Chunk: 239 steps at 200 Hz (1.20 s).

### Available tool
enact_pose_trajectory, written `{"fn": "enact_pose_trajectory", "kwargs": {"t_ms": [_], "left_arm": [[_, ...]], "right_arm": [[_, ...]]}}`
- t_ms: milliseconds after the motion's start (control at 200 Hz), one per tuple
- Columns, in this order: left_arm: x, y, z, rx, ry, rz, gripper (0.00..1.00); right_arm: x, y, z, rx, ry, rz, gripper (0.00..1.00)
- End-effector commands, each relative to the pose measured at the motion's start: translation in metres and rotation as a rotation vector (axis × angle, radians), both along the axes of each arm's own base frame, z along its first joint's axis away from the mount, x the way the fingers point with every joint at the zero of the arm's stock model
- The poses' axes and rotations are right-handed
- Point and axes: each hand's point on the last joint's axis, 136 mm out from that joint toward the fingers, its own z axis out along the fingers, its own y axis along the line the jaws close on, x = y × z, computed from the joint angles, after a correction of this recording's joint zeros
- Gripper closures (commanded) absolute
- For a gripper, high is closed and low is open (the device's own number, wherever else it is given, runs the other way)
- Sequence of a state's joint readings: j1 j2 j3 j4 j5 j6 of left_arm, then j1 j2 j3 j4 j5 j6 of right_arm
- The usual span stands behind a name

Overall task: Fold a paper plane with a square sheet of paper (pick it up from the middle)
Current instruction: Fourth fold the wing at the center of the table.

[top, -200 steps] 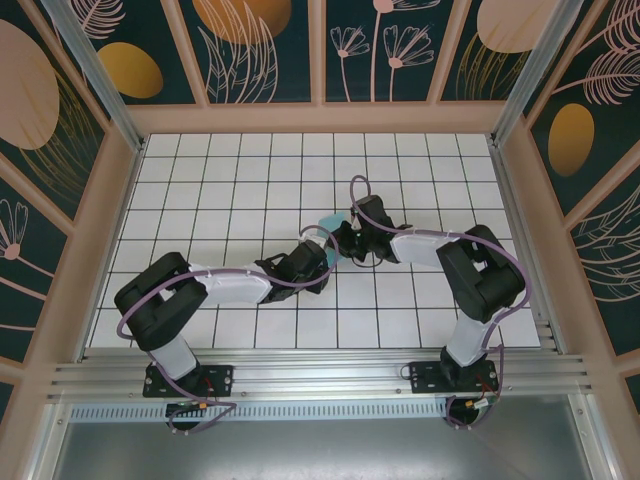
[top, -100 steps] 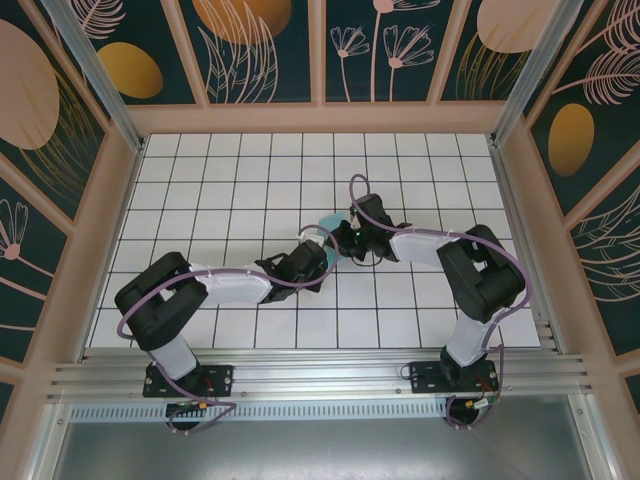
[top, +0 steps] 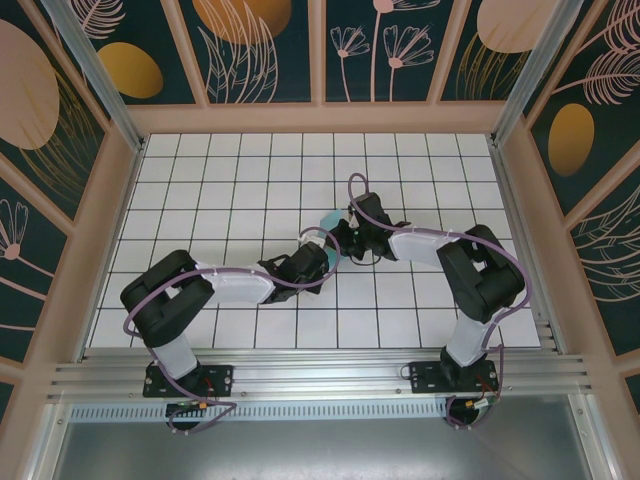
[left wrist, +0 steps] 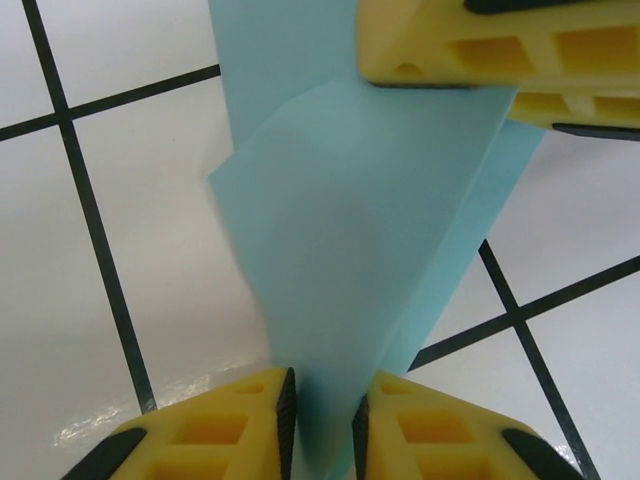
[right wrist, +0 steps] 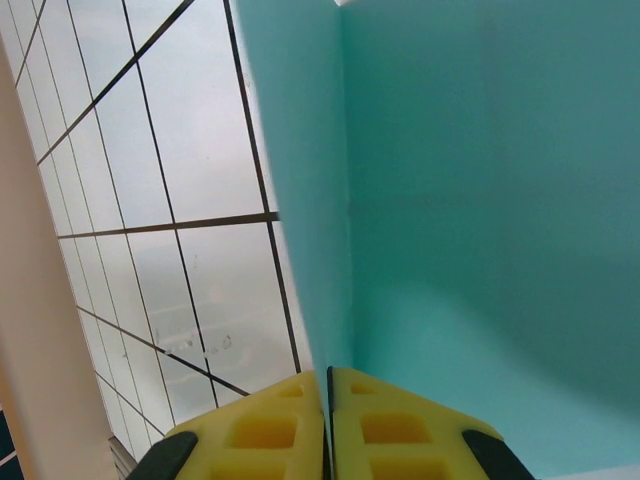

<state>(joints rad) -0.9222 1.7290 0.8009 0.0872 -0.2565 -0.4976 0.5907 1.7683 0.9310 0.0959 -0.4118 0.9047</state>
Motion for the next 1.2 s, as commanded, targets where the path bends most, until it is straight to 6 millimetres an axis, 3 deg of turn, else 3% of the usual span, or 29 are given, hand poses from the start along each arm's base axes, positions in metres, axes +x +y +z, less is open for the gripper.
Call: {"fn": "enact_pose_trajectory", "kwargs": {"t_ms": [0, 260, 390, 696, 986, 1191], "left_arm": [[0.008, -0.002, 0.005, 0.003, -0.036, 0.012, 0.76], [0.007, -0.001, 0.004, 0.007, -0.033, 0.015, 0.87], [0.006, -0.002, 0.002, 0.012, -0.030, 0.009, 0.87], [0.009, -0.009, 0.015, -0.011, -0.051, -0.021, 0.71], [0.011, -0.013, 0.020, -0.022, -0.058, -0.031, 0.68], [0.011, -0.012, 0.018, -0.016, -0.060, -0.023, 0.75]], "right_arm": [[-0.001, 0.002, -0.002, -0.017, 0.016, 0.002, 0.89], [-0.002, -0.001, -0.004, -0.040, 0.018, 0.000, 0.87], [-0.003, -0.004, -0.003, -0.056, 0.010, -0.004, 0.84], [-0.004, -0.005, -0.004, -0.056, 0.009, 0.002, 0.84], [-0.005, -0.005, -0.005, -0.056, 0.012, 0.005, 0.84], [-0.005, -0.005, -0.006, -0.058, 0.014, 0.003, 0.84]]}}
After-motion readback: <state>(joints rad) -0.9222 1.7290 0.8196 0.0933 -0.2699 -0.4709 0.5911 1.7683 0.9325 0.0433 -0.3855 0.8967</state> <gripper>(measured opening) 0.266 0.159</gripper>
